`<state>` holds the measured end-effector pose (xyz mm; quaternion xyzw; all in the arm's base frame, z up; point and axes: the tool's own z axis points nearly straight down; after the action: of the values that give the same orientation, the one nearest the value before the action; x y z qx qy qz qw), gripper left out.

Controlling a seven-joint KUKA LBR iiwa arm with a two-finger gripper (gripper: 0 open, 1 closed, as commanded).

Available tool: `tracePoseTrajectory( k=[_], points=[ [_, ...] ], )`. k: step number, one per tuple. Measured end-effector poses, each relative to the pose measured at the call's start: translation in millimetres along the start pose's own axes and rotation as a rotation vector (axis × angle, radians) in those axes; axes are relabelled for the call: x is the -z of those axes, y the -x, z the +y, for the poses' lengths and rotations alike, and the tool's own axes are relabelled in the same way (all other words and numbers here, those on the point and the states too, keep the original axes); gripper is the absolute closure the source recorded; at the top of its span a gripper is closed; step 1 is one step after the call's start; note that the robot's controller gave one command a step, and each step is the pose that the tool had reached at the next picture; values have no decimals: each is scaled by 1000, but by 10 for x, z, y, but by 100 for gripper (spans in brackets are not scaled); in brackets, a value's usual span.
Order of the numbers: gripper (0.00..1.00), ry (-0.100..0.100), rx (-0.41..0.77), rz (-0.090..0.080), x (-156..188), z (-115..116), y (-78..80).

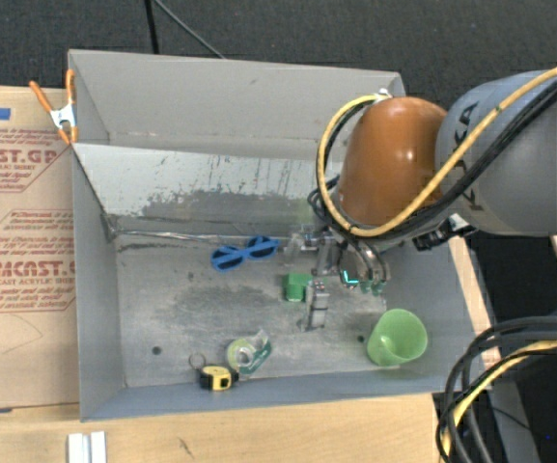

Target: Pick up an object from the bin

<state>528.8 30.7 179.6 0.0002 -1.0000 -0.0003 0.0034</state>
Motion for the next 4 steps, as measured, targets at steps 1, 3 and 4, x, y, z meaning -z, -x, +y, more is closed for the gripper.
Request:
tracePoseTrajectory(
  k=[1,3,4],
  points=[
    [0,-1,-112,-3,-914,-418,105],
    [0,1,-110,-8,-877,-404,117],
    [0,0,-168,-13,-1091,-994,384]
  ],
)
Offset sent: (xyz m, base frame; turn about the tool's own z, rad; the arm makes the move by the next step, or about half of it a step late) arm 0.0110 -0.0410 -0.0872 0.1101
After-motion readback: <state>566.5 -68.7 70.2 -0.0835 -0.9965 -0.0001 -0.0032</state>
